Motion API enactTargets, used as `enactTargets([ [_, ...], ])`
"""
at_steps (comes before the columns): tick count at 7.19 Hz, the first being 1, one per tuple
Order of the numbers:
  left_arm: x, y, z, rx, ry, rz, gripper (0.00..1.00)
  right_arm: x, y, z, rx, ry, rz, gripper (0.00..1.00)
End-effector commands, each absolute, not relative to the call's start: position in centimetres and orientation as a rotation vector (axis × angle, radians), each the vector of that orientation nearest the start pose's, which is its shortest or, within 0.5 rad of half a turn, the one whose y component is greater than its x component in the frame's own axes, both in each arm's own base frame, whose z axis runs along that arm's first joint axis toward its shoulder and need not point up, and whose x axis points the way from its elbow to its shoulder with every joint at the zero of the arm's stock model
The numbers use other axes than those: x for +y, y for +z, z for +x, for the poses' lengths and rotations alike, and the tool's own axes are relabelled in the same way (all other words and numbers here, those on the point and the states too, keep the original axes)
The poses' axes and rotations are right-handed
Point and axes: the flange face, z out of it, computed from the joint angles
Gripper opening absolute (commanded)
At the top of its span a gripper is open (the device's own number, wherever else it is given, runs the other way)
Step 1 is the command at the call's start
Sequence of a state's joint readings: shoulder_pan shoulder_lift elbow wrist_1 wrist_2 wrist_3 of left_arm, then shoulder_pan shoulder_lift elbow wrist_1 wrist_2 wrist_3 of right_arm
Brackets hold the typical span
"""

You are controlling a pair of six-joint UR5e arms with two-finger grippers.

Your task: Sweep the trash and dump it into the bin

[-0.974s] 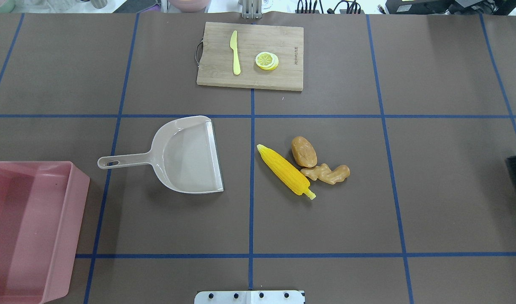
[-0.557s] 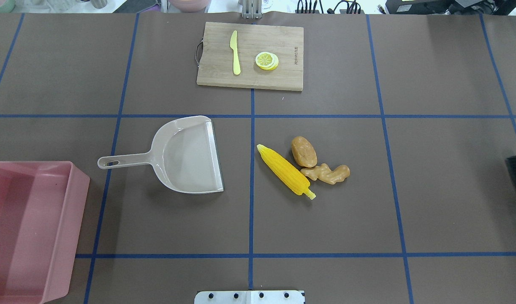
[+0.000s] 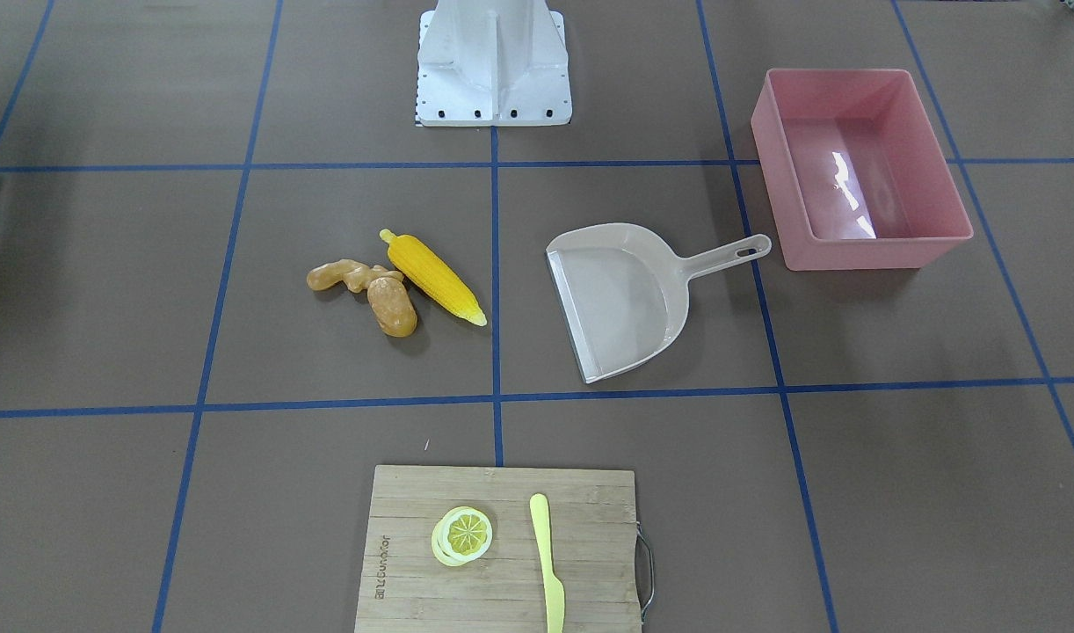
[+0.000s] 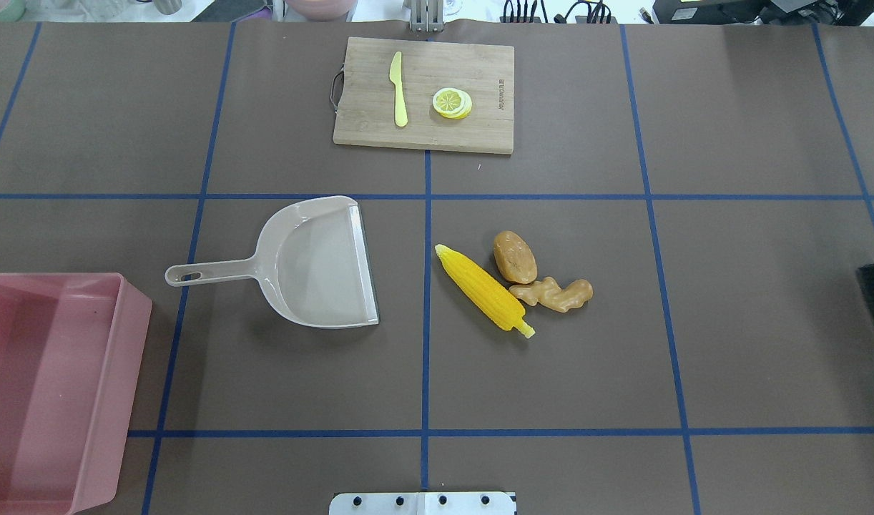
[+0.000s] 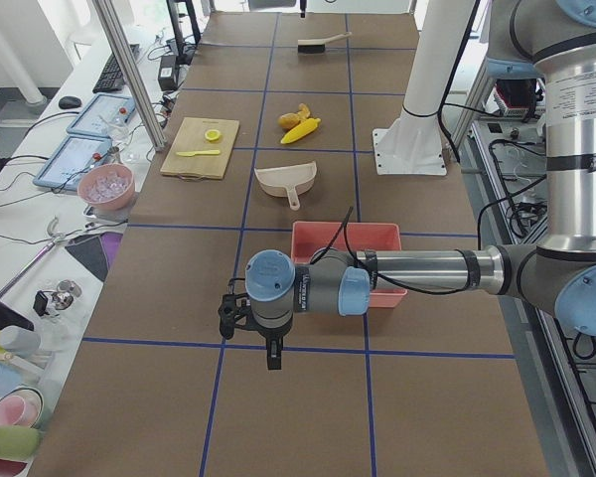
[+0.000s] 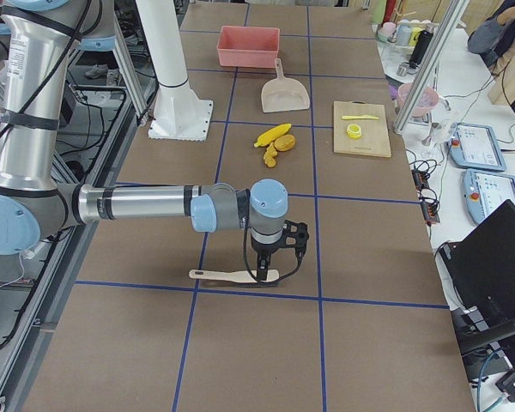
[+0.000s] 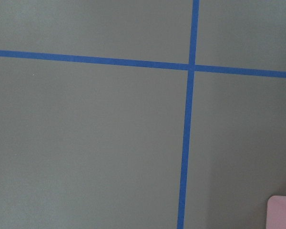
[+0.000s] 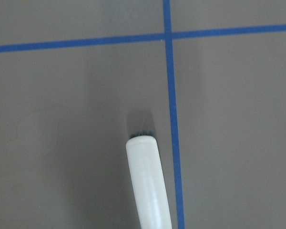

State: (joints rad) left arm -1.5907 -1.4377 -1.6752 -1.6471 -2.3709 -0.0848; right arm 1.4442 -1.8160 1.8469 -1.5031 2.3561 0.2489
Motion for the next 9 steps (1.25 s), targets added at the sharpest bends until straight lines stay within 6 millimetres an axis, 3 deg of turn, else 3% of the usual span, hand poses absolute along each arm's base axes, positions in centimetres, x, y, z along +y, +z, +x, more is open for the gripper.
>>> enactTargets([
  [1, -43.7, 65.8, -7.1, 0.802, -0.083, 0.02, 0.99, -35.7, 64.2, 0.8, -0.826, 0.088, -0.136, 0.94],
  [2, -43.7, 66.2, -7.1, 0.802, -0.083, 0.014, 0.99, -34.0, 65.2, 0.0, -0.814, 0.069, -0.176, 0.97],
  [5, -43.7, 66.1, -7.1, 0.802, -0.082, 0.016, 0.99, -32.1, 65.8, -2.1, -0.803, 0.008, -0.227, 1.0],
  [9, -43.7, 65.9, -7.1, 0.802, -0.079, 0.021, 0.99, -28.9, 67.0, -2.6, -0.784, -0.023, -0.285, 1.0],
])
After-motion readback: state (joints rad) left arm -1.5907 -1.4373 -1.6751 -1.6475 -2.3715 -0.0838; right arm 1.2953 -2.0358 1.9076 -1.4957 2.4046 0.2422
